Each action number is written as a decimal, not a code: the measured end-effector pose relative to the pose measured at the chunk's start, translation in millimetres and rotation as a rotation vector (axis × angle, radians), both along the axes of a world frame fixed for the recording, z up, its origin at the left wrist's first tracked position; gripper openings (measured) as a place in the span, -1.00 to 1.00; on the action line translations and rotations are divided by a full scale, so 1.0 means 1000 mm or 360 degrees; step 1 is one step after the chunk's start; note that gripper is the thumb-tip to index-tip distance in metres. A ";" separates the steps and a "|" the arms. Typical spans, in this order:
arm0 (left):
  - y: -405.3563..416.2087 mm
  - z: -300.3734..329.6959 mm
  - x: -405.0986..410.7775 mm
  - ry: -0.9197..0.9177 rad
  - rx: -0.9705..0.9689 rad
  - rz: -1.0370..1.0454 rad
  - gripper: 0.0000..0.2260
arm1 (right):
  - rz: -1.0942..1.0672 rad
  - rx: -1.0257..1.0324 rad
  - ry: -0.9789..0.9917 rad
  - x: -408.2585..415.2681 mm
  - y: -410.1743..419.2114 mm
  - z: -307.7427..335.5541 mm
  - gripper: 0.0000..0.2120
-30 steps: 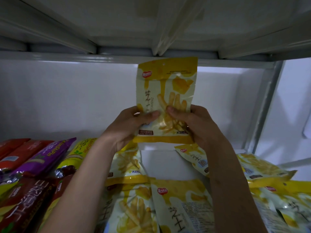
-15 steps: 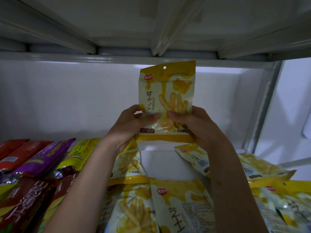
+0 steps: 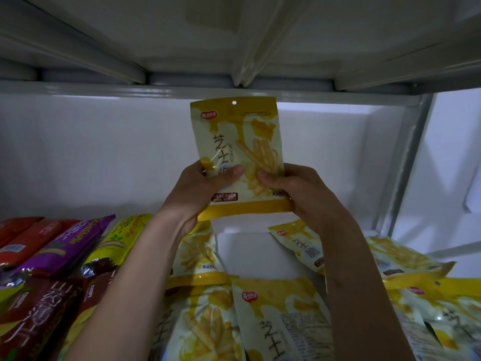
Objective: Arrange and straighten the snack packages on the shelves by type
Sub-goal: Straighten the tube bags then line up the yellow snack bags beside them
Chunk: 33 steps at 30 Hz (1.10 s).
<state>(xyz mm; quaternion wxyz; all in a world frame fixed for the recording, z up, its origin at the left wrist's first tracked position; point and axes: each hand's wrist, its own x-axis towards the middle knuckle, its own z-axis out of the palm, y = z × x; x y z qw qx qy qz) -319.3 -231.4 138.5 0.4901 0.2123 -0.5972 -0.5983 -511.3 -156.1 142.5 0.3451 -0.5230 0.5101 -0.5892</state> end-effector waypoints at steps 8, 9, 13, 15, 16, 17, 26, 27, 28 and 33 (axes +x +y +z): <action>0.000 -0.002 0.000 -0.0016 0.0065 0.0027 -0.56 | 0.0011 0.0030 0.0006 0.006 -0.001 0.000 -0.77; 0.000 -0.003 0.000 -0.0014 0.0056 0.0039 -0.55 | 0.0022 0.0031 0.0010 0.006 -0.001 0.000 -0.76; 0.002 -0.002 0.002 0.0020 0.0013 0.0019 -0.58 | 0.0025 0.0016 0.0006 0.005 0.000 0.002 -0.67; 0.003 -0.002 0.002 0.0025 -0.0006 0.0002 -0.57 | 0.0023 0.0009 -0.0001 0.006 0.001 0.001 -0.66; 0.003 -0.002 0.001 0.0022 -0.0011 -0.0006 -0.56 | 0.0019 0.0002 -0.0024 0.006 0.001 0.001 -0.67; 0.002 -0.002 0.001 0.0020 -0.0006 -0.0016 -0.54 | 0.0009 -0.0009 -0.0058 0.007 0.001 0.001 -0.67; -0.003 -0.003 -0.004 0.0200 0.0121 0.0014 -0.65 | -0.0038 -0.0070 -0.0067 0.008 -0.003 -0.001 -0.45; -0.003 -0.003 -0.003 0.0203 0.0113 0.0014 -0.69 | -0.0019 -0.0074 -0.0045 0.009 -0.001 0.000 -0.50; -0.004 -0.002 -0.003 0.0195 0.0102 0.0006 -0.71 | 0.0003 -0.0066 -0.0042 0.010 0.000 0.001 -0.55; -0.003 -0.001 -0.004 0.0169 0.0054 -0.0030 -0.74 | 0.0000 -0.0050 -0.0119 0.014 0.005 0.003 -0.64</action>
